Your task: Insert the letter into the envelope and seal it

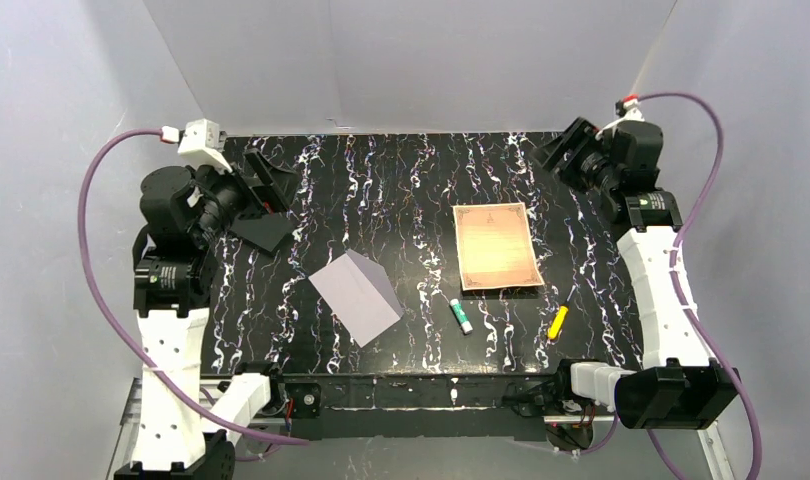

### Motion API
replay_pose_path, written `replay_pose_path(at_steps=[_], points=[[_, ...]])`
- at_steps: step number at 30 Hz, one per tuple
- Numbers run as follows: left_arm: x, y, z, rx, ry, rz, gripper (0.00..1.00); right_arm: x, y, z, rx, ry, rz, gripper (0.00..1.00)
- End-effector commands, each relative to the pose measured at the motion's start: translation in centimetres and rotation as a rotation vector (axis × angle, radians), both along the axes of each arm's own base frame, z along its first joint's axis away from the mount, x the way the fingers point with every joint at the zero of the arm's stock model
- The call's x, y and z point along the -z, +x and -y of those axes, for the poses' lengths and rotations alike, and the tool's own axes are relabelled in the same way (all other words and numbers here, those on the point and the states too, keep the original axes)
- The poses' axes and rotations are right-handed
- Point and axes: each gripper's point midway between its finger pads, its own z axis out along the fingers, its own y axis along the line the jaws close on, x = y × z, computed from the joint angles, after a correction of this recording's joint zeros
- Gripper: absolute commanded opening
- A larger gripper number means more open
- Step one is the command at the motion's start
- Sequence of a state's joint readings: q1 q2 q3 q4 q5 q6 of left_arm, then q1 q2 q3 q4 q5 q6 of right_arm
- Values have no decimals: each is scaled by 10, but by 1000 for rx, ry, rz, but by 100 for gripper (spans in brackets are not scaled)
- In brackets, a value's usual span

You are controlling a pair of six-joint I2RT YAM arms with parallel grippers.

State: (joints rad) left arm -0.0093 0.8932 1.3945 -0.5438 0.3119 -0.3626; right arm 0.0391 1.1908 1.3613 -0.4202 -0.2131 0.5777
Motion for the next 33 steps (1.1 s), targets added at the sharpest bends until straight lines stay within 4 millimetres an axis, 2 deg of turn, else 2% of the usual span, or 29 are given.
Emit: replay_pose_path(at_steps=[1,6,9,13,18,20,26,29,33], points=[[8,3,15,93,-31,11,98,49,-14,8,95,63,-178,70],[29,9,14,93,-13,-26,98,98,-23,-2,105,173,-317,67],[33,6,25,166,-22,-23,98,120,-32,-8,90,208,-378,65],[33,1,45,307,-29,-6,98,147,-50,-1,91,118,-480,64],[36,3,57,400,-57,-42,98,183,-82,7,95,40,-635,62],[39,8,61,415,-94,-70,98,201,-102,14,144,21,-727,62],[55,23,63,393,-179,-158,98,246,-142,8,190,105,-839,65],[63,29,60,361,-180,-172,98,260,-143,0,184,164,-840,65],[72,36,56,325,-175,-193,98,275,-143,2,242,200,-840,66]])
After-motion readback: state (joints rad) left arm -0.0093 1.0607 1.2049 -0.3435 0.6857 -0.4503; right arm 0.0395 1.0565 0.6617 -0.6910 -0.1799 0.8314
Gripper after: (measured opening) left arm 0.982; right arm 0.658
